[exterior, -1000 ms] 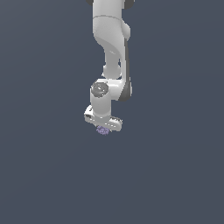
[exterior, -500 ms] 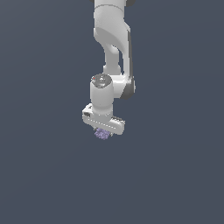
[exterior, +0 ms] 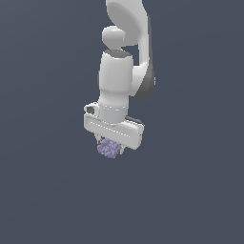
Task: Pick up the object and move it to a goal position.
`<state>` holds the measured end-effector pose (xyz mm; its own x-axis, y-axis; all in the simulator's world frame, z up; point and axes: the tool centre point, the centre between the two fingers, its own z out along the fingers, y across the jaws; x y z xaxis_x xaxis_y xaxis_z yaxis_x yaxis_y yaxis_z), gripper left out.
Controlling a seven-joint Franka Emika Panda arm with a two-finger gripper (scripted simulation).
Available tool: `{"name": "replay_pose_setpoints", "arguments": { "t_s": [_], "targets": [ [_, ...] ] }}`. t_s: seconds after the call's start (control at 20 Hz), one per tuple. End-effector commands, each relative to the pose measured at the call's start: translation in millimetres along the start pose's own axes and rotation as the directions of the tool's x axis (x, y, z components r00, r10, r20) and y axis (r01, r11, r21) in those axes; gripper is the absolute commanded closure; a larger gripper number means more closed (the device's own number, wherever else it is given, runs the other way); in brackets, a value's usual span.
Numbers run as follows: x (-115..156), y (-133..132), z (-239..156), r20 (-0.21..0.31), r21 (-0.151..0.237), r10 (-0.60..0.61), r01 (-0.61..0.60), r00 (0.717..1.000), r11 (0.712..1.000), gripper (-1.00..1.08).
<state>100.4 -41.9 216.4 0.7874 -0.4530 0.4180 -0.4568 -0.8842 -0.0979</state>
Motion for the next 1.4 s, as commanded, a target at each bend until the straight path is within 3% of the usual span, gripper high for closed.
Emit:
{"name": "replay_pose_setpoints", "arguments": {
  "t_s": [0.0,0.35,0.7,1.0,1.35],
  "targets": [
    [26,-11,-26,-0.075,0.013,0.03,-0.029,0.997,0.999,1.08],
    [80,-30,-94,-0.247,0.045,0.099,-0.091,0.964,0.995,1.08],
    [115,-41,-155,-0.378,0.075,0.154,-0.136,0.913,0.988,1.08],
    [132,-47,-194,-0.454,0.095,0.187,-0.161,0.871,0.982,1.08],
    [141,-50,-220,-0.502,0.107,0.206,-0.176,0.84,0.979,1.08]
  ]
}}
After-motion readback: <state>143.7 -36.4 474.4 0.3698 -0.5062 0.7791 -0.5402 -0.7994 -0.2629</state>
